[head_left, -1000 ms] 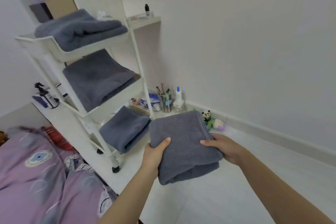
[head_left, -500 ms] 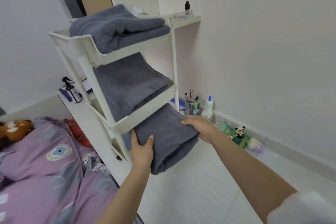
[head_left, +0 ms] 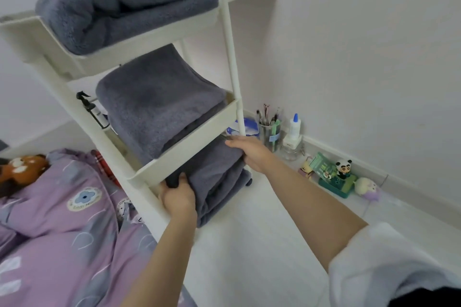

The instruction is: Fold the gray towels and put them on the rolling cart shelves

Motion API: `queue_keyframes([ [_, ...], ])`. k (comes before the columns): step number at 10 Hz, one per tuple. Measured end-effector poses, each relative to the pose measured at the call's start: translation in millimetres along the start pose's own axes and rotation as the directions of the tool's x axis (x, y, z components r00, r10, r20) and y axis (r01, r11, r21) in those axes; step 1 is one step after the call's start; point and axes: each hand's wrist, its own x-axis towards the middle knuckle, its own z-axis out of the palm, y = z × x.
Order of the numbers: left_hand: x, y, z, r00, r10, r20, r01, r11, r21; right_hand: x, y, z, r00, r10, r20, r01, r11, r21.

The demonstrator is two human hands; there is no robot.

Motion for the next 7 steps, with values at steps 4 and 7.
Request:
queue_keyframes([
  [4,6.8,-25.8,16.5,0.997,-0.049,0.055,0.03,0.953,0.301,16.0,52.0,-21.0,0.981,-0.18,-0.072,0.072,0.686,-0.724],
  [7,-27.6,-7.4,22.0,0.884,0.305,0.353,-0.462,0.678,0.571,-26.1,41.4,-29.4,0.951,-0.265,-0.158,0.056,0.654,-0.754],
])
